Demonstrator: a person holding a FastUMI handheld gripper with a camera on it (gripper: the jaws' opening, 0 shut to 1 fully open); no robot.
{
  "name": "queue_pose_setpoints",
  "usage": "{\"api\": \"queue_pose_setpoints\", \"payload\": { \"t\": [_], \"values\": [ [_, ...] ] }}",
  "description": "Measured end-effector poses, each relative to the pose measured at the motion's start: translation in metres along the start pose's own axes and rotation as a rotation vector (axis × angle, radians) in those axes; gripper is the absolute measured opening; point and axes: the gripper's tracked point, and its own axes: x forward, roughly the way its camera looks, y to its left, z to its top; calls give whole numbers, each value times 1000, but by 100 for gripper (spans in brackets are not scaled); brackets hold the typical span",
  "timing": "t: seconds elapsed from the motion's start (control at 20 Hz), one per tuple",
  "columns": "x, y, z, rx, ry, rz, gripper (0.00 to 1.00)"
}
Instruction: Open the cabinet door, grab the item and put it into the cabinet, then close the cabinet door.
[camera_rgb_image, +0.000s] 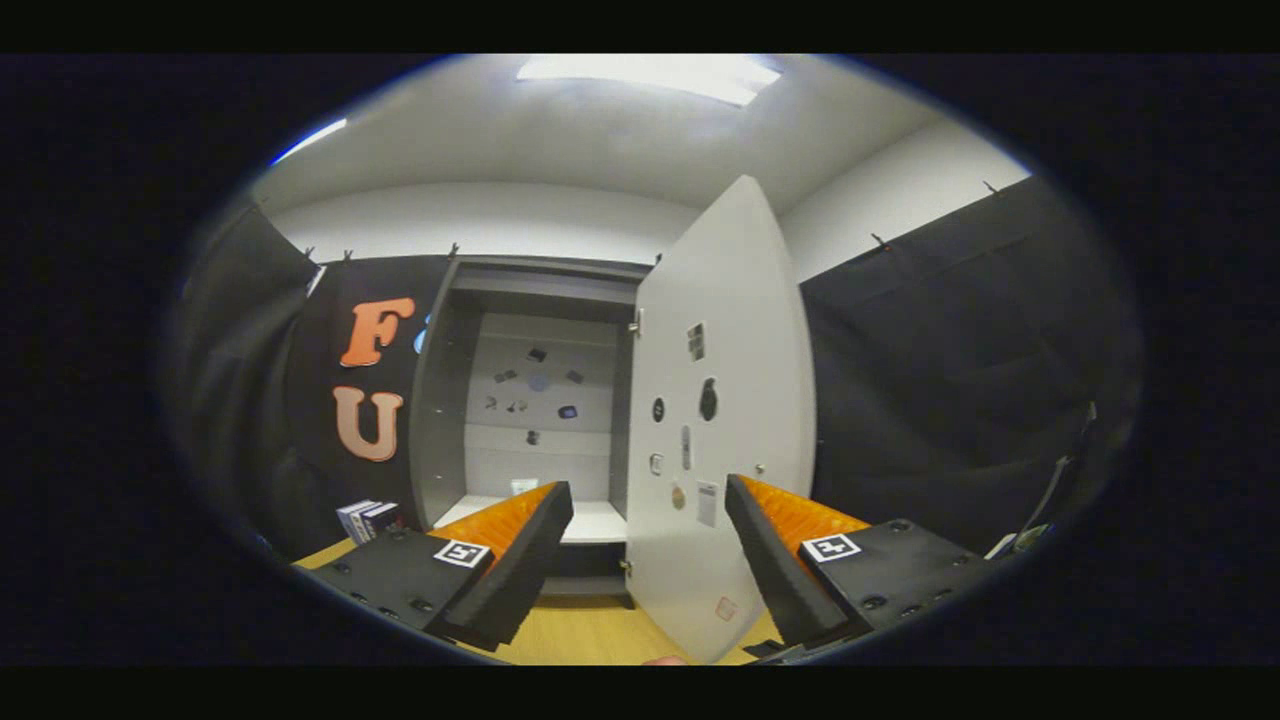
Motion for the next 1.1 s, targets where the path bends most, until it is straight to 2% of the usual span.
{"api": "queue_pose_setpoints", "payload": {
  "t": [0.25, 0.45, 0.75, 1.1],
  "values": [
    [-18, -80, 2, 1, -2, -210, 98],
    [-1, -122, -13, 4, 28, -296, 99],
    [43, -167, -55, 35, 105, -334, 100],
    [75, -174, -95, 69, 168, -280, 100]
  ]
}}
